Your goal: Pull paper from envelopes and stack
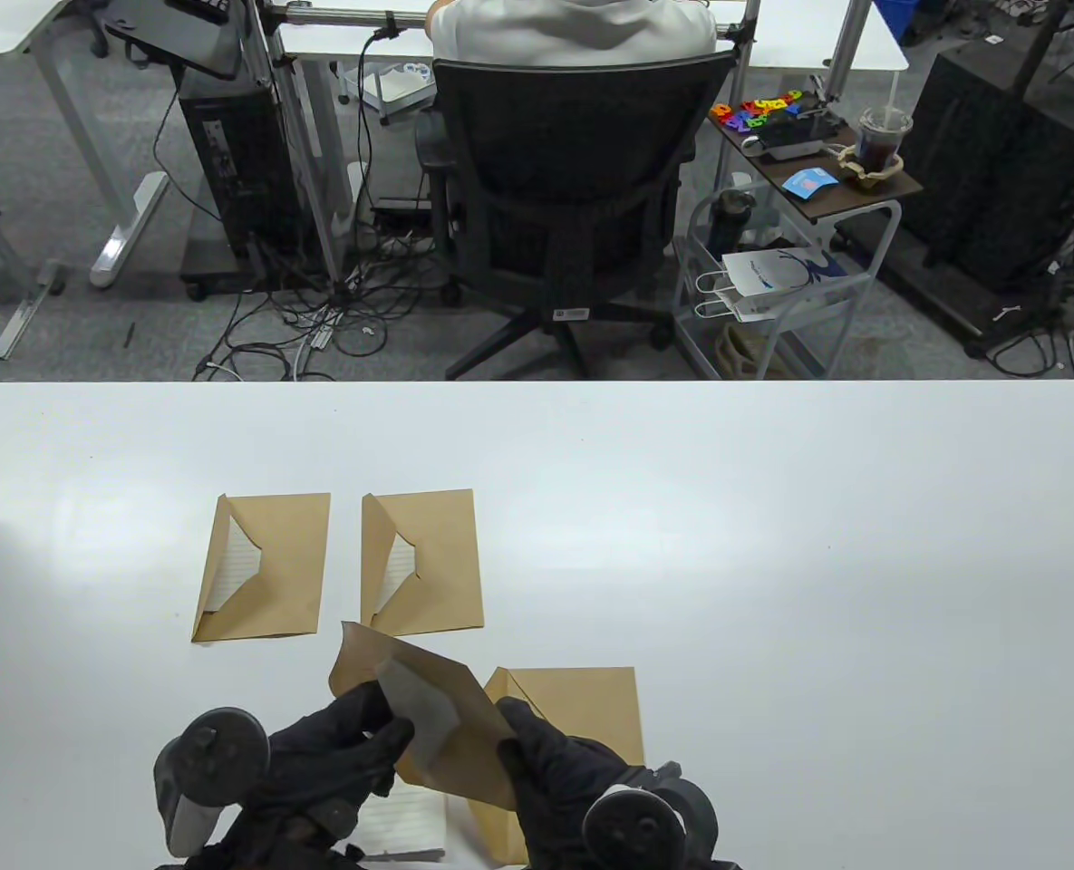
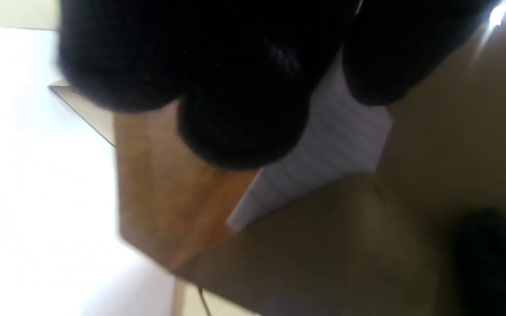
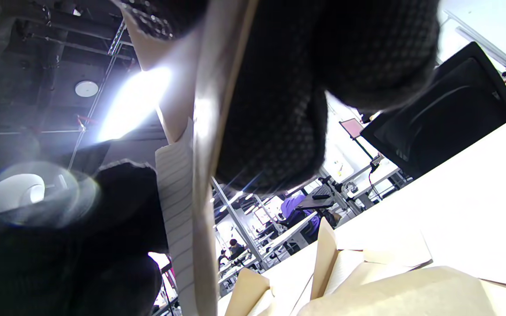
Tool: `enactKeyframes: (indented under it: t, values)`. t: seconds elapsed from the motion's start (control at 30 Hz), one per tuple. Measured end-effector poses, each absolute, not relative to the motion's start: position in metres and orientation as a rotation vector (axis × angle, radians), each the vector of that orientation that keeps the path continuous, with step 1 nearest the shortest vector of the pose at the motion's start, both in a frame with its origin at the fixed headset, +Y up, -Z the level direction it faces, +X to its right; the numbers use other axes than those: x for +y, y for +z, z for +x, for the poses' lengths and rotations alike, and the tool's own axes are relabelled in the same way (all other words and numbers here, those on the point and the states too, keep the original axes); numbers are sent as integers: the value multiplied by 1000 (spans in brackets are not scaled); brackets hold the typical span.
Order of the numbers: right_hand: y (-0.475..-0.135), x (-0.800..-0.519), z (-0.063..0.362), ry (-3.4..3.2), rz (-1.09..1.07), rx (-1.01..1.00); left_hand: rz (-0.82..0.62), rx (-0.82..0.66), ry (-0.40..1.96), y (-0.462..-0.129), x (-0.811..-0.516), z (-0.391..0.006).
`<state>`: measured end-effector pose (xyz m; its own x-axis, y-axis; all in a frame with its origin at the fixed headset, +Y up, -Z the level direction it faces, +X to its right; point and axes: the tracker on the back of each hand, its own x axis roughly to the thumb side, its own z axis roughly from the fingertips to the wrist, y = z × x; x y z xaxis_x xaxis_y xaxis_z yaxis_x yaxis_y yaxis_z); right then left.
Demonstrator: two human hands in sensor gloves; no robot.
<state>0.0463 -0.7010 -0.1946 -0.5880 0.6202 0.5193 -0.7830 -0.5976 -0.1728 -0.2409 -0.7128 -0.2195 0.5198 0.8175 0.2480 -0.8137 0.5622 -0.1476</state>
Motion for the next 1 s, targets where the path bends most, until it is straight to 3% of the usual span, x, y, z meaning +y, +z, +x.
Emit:
enactKeyframes:
  t: [0.27,0.5,0.57,0.67,0.83,1.0]
  values:
    - [-198,-699,54,2183,443,-476,-44,-270,1043,-223,-708,-249]
    - [-211,-694,84,2081,249,-416,-34,-183,1162,-228,-696,-297]
    - [-215,-694,94,2043,195,-398,-106,-160,1230,-231,-699,-309]
    - [-222,-694,110,1983,94,-361,-377,-149,1273,-241,-712,-321]
    - [-231,-698,128,1904,-19,-306,-611,16,988,-251,-741,-311]
    - [-234,-700,135,1882,-55,-291,-771,40,887,-254,-764,-288]
